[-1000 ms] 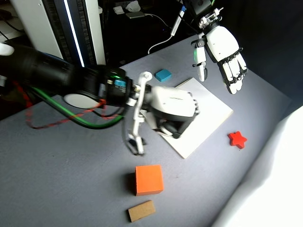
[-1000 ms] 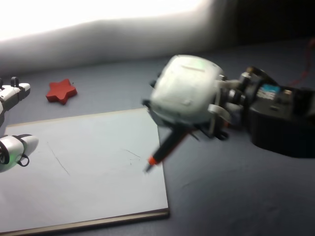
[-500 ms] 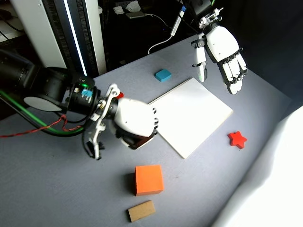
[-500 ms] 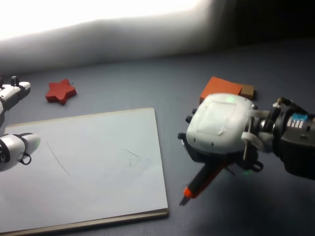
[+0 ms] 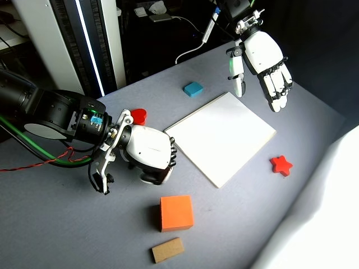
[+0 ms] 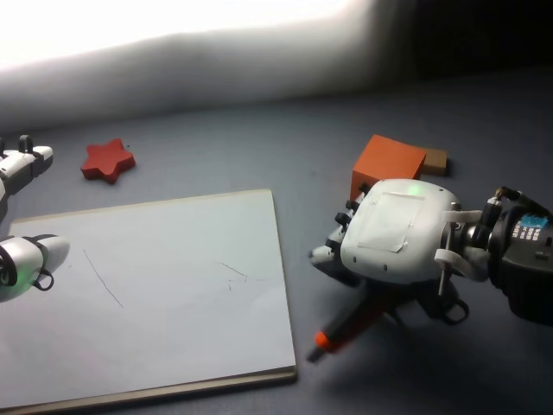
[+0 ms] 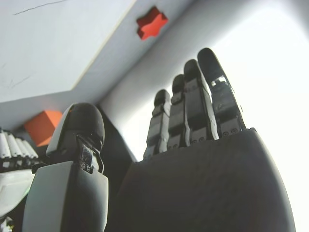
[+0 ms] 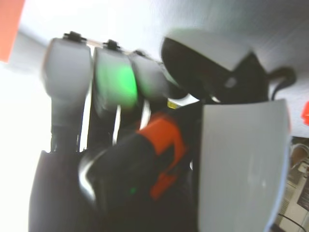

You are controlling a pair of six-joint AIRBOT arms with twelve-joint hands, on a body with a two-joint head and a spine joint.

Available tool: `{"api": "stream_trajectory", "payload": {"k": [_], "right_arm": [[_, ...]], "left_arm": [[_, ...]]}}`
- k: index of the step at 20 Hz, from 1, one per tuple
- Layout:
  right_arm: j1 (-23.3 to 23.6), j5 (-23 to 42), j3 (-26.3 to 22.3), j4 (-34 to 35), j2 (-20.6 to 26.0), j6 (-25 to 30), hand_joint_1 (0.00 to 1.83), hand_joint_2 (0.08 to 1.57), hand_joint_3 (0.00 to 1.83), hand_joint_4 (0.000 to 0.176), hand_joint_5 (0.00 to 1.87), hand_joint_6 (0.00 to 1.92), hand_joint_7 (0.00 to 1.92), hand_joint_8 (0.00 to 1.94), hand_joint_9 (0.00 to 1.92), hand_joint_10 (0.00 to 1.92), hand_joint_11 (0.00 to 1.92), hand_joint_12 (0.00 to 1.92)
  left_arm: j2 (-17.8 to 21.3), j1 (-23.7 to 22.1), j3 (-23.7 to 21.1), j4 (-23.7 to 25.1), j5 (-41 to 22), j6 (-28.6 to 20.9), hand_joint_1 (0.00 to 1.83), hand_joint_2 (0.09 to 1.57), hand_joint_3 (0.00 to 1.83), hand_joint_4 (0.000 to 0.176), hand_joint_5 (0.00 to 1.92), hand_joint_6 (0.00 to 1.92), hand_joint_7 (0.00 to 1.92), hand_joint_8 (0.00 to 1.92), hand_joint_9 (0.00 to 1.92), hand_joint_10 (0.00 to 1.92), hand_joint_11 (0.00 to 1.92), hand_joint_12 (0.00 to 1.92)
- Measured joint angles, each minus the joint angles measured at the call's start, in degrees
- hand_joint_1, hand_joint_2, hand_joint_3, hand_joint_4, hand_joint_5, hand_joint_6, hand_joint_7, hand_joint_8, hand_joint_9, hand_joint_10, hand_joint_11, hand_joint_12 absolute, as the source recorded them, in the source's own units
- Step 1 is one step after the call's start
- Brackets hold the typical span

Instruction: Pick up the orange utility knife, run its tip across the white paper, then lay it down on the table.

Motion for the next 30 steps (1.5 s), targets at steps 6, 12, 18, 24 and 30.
{"api": "stream_trajectory", "payload": {"k": [6, 12, 18, 24, 30], "right_arm": [[-0.81, 0.52, 0.0, -0.66, 0.72, 0.0, 0.54, 1.07, 0.17, 0.0, 0.0, 0.05, 0.06, 0.05, 0.04, 0.13, 0.0, 0.34], [-0.63, 0.85, -0.11, -1.31, 1.57, 0.0, 0.45, 0.99, 0.02, 0.0, 0.0, 0.0, 0.0, 0.0, 0.0, 0.0, 0.0, 0.0], [0.04, 1.36, -3.96, -1.42, 5.38, 0.04, 0.37, 0.96, 0.0, 0.0, 0.0, 0.0, 0.0, 0.0, 0.0, 0.0, 0.0, 0.0], [3.02, 0.11, -10.69, -1.68, 13.03, 3.13, 0.02, 1.17, 0.0, 0.0, 0.21, 0.54, 0.37, 0.19, 0.1, 0.75, 0.0, 0.82], [9.18, -5.9, -18.1, -1.68, 25.99, 10.93, 0.06, 1.32, 0.03, 0.0, 0.68, 1.61, 0.85, 1.73, 0.77, 1.92, 0.61, 1.92]], "left_arm": [[0.0, 0.0, 0.0, 0.02, 0.02, 0.0, 0.37, 1.36, 0.0, 0.061, 0.05, 0.0, 0.13, 0.0, 0.23, 0.0, 0.0, 0.91], [0.0, 0.0, 0.0, 0.0, 0.0, 0.0, 0.35, 1.36, 0.0, 0.06, 0.05, 0.0, 0.15, 0.0, 0.23, 0.0, 0.0, 0.92], [0.0, 0.0, 0.0, 0.09, 0.02, 0.0, 0.4, 1.35, 0.0, 0.059, 0.07, 0.0, 0.15, 0.0, 0.25, 0.0, 0.0, 0.94], [0.0, -0.48, 0.31, -0.15, 0.07, 0.15, 0.38, 1.34, 0.0, 0.033, 0.33, 0.08, 0.41, 0.06, 0.42, 0.07, 0.0, 1.3], [0.0, -3.48, 0.7, 2.64, 0.76, 0.63, 0.43, 1.36, 0.0, 0.0, 0.57, 1.0, 0.55, 1.41, 0.48, 1.59, 0.31, 1.86]]}}
